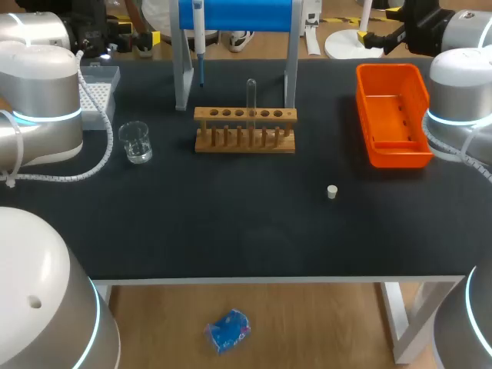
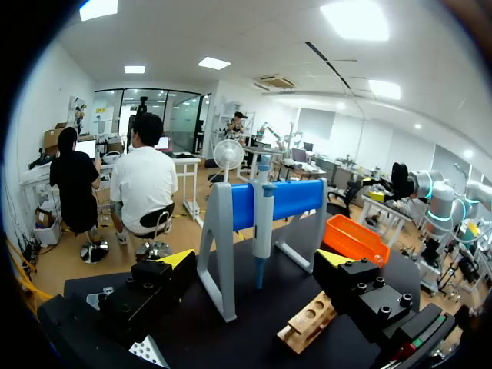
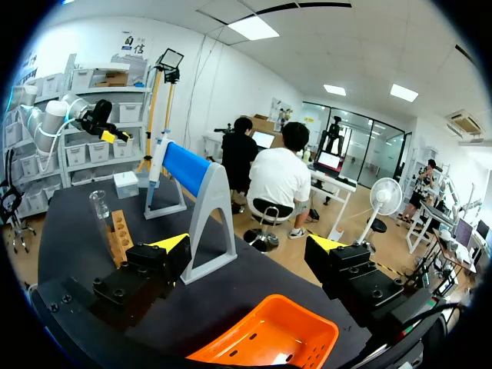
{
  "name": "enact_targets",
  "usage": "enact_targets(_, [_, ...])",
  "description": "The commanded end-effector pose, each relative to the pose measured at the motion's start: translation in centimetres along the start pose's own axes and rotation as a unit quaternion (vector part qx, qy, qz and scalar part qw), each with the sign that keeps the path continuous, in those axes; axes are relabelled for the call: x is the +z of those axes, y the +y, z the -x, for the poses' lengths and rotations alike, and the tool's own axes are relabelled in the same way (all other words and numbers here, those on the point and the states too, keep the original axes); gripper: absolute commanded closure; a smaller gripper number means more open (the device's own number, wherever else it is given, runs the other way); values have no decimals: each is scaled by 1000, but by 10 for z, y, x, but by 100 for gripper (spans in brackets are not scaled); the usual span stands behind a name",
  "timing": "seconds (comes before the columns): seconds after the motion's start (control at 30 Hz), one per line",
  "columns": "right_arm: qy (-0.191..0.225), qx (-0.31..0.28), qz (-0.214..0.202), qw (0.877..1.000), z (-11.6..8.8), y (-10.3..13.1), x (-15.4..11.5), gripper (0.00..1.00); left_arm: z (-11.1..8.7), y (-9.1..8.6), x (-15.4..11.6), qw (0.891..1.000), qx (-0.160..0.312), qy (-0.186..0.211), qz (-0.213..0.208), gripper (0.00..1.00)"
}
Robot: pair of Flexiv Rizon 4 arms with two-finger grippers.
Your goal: Invert the test tube, pick up the pipette, mount the tip to pipette, aspirate from beaker and dispense into the tube, eject the tip, return the pipette, and cap with the stopper.
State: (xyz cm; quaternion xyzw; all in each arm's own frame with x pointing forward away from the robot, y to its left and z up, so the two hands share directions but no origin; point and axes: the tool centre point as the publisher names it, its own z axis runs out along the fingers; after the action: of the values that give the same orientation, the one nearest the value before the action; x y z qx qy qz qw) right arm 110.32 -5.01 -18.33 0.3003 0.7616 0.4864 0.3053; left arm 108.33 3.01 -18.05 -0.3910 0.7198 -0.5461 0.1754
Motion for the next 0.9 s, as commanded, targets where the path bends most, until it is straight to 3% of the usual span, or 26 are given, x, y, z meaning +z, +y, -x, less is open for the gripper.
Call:
enact_targets(0.03, [0, 0, 0, 1000, 0, 0, 0, 0, 0, 1, 0, 1000, 0, -1, -2, 0])
enact_targets(0.67, [0, 0, 0, 1000, 0, 0, 0, 0, -1, 1, 0, 1000, 12, 4, 3, 0])
enact_targets(0.9, [85, -6, 33, 996, -13, -6, -11, 0, -14, 12, 5, 993, 86, 64, 39, 0])
